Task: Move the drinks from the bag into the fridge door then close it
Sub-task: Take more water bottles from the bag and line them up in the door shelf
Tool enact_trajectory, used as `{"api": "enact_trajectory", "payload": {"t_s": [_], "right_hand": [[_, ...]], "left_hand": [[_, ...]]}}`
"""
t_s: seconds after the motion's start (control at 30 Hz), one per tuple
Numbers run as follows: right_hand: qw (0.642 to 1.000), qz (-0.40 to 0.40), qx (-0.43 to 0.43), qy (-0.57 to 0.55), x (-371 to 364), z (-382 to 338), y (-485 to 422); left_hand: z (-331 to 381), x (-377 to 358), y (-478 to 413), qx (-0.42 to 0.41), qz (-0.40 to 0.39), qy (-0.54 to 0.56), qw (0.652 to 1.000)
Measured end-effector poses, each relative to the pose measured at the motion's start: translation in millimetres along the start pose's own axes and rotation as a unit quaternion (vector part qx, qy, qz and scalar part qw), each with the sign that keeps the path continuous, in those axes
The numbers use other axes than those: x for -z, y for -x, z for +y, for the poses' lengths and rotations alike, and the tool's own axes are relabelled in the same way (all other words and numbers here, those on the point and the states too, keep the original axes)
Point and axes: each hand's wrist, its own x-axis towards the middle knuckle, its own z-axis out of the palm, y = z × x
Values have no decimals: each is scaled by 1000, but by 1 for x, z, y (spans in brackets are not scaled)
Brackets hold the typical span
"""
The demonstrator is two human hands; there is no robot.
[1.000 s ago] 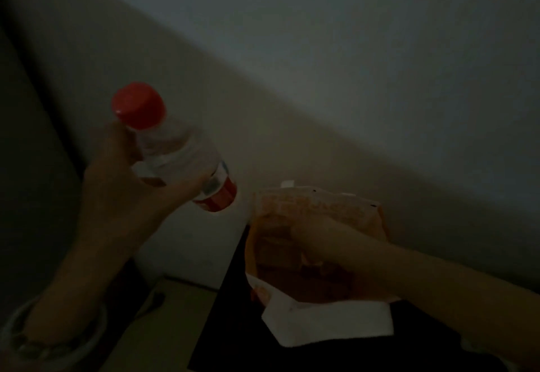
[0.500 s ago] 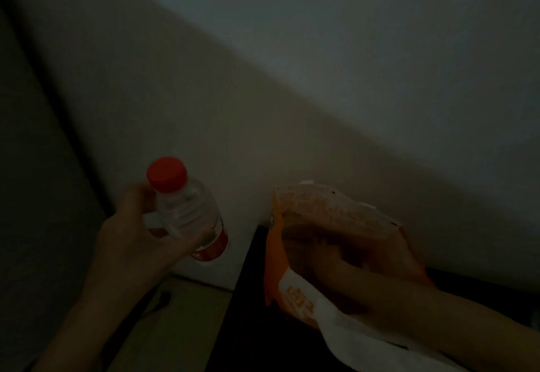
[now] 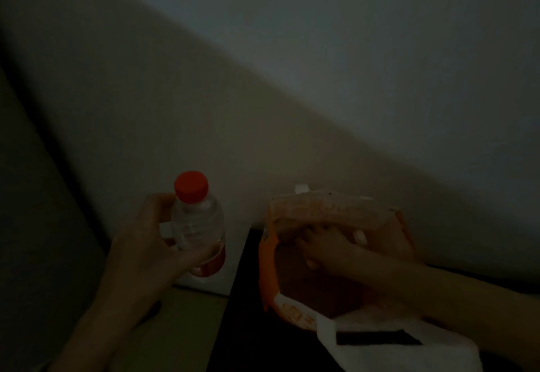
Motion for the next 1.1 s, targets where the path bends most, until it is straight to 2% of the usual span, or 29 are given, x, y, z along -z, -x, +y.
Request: {"api": "enact_trajectory", "payload": {"t_s": [0.17, 0.3, 0.37, 0.47, 0.57, 0.77, 0.9, 1.1], "right_hand": [[988, 114, 33, 97, 45, 5, 42], [967, 230, -3, 105, 61, 25, 78], [944, 302, -24, 135, 68, 37, 93], [881, 448, -12, 149, 78, 59, 117], [812, 560, 9, 162, 89, 80, 139], [672, 704, 110, 200, 125, 82, 189], [582, 763, 200, 195, 142, 52, 223], [514, 748, 392, 150, 139, -39, 252]], "left_hand": [[4, 2, 3, -14, -8, 13, 1000], [10, 4, 10, -20, -5, 25, 999], [17, 3, 19, -27, -1, 14, 1000], [31, 3, 36, -49, 13, -18, 999], [45, 6, 62, -56, 44, -46, 996], [84, 11, 145, -44, 103, -96, 989], [106, 17, 215, -35, 168, -165, 971], [129, 30, 331, 16, 236, -251, 939]]}}
